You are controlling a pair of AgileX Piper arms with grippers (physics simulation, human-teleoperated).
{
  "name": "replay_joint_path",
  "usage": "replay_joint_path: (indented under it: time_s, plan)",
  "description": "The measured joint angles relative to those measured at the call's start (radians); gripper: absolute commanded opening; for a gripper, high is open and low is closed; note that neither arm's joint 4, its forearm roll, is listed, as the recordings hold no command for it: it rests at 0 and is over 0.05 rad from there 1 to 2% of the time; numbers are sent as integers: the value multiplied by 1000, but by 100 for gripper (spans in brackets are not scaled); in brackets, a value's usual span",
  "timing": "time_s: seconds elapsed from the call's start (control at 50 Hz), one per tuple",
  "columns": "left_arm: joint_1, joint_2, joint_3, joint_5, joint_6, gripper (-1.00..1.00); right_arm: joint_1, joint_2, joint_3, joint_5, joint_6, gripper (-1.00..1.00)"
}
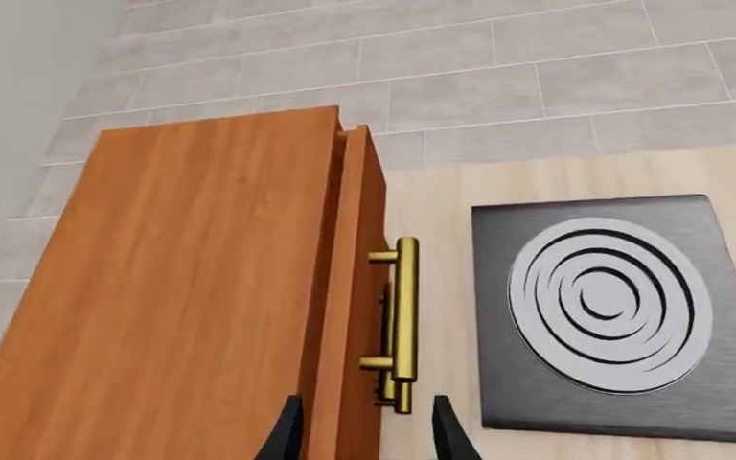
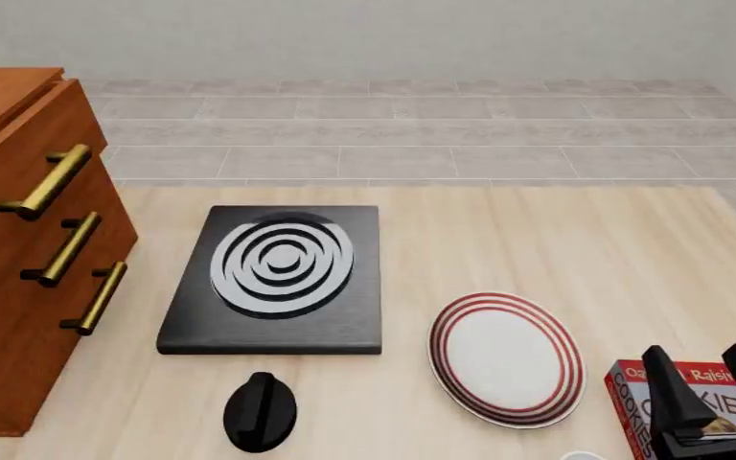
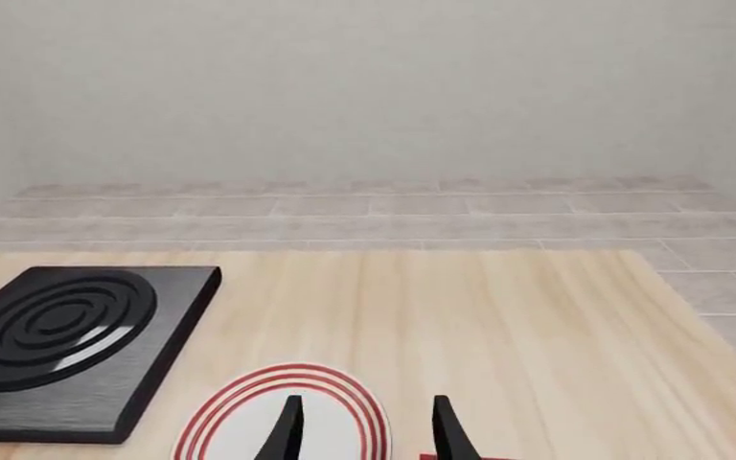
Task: Pick the akita bowl in the top layer of the wooden cabinet and place it on the plate.
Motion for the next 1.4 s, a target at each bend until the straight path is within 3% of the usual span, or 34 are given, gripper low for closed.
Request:
replay_joint_path:
  time_s: [0.36, 0.92, 1.4]
  plan:
    - [6, 16, 81, -45, 17, 100, -1, 0, 0, 4, -6, 100]
    - [48, 12, 190, -111, 50, 100, 2, 75, 0, -66, -4, 100]
    - [64, -16, 263, -169, 84, 100, 4, -36, 0, 44, 0, 100]
